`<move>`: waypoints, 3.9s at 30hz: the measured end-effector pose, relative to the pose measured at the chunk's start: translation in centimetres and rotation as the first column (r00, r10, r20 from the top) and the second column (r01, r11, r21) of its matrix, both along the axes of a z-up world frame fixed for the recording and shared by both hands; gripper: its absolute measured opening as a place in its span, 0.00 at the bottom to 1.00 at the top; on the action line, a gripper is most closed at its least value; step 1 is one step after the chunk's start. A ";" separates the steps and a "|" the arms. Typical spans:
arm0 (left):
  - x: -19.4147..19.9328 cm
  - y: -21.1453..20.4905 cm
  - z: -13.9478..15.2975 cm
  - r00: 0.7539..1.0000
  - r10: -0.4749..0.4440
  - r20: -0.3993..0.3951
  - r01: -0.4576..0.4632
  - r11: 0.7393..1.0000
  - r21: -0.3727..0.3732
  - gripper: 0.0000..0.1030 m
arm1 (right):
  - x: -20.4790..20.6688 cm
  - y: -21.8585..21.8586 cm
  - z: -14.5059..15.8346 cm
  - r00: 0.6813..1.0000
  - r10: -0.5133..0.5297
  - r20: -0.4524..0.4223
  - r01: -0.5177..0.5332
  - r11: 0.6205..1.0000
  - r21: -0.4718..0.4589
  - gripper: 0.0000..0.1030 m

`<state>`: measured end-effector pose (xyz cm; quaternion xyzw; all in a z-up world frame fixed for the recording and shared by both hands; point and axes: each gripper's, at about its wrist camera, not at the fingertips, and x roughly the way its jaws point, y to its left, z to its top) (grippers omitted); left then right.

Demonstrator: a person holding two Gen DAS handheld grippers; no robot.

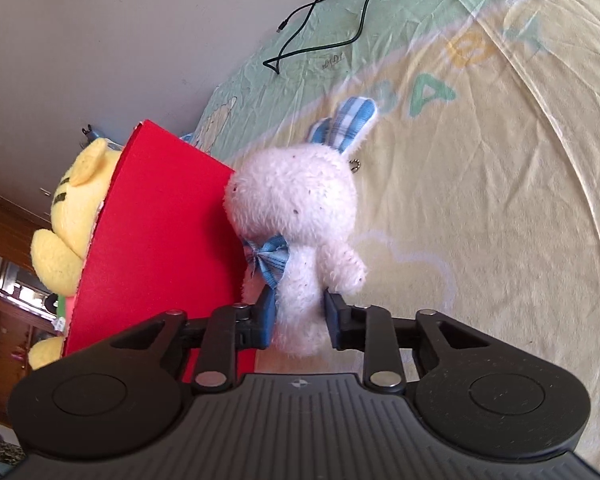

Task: Organize objects
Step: 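Close the right gripper on the white bunny and lift it, then carry the white bunny with the right gripper over the red box, then lower the bunny into the box and open the right gripper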

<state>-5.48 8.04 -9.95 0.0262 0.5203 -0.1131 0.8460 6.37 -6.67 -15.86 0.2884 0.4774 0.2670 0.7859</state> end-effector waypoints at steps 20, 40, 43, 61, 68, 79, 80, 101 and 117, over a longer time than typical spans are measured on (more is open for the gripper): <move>0.0 -2.3 1.3 0.983 -0.182 0.031 0.184 0.980 -0.071 0.78 | -9.0 -7.3 2.9 0.999 -0.021 0.033 0.021 0.999 -0.024 0.32; 6.7 -3.3 -1.4 0.996 -0.091 -0.008 0.091 0.995 -0.036 0.83 | -4.2 -6.2 -1.3 0.988 -0.023 -0.151 0.064 0.961 0.270 0.45; 6.5 -3.3 -1.4 0.996 -0.090 -0.003 0.090 0.995 -0.030 0.83 | -4.5 -6.5 -1.1 0.989 -0.016 -0.148 0.057 0.960 0.274 0.43; 3.0 -5.6 1.9 0.978 -0.201 0.054 0.206 0.972 -0.115 0.80 | -9.2 -10.4 3.4 0.991 -0.122 -0.048 0.131 0.952 0.278 0.42; 2.6 -4.8 5.2 0.965 -0.219 0.145 0.238 0.962 -0.131 0.80 | -9.7 -9.6 7.1 0.985 -0.161 0.056 0.138 0.946 0.293 0.42; 1.6 2.8 12.4 0.929 -0.173 0.326 0.245 0.949 -0.196 0.80 | -9.2 -2.0 13.9 0.964 -0.141 0.227 0.064 0.946 0.316 0.42; 1.5 3.9 12.9 0.926 -0.163 0.339 0.241 0.949 -0.203 0.80 | -9.0 -0.9 14.4 0.961 -0.132 0.244 0.051 0.949 0.310 0.42; 5.0 18.8 11.2 0.955 -0.046 0.293 0.130 0.953 -0.275 0.80 | -5.3 12.8 13.7 0.963 -0.063 0.263 0.029 0.991 0.129 0.43; 8.0 20.1 6.5 0.987 -0.048 0.155 0.083 0.969 -0.232 0.80 | -3.8 15.4 10.7 0.969 -0.149 0.196 0.143 0.989 0.043 0.51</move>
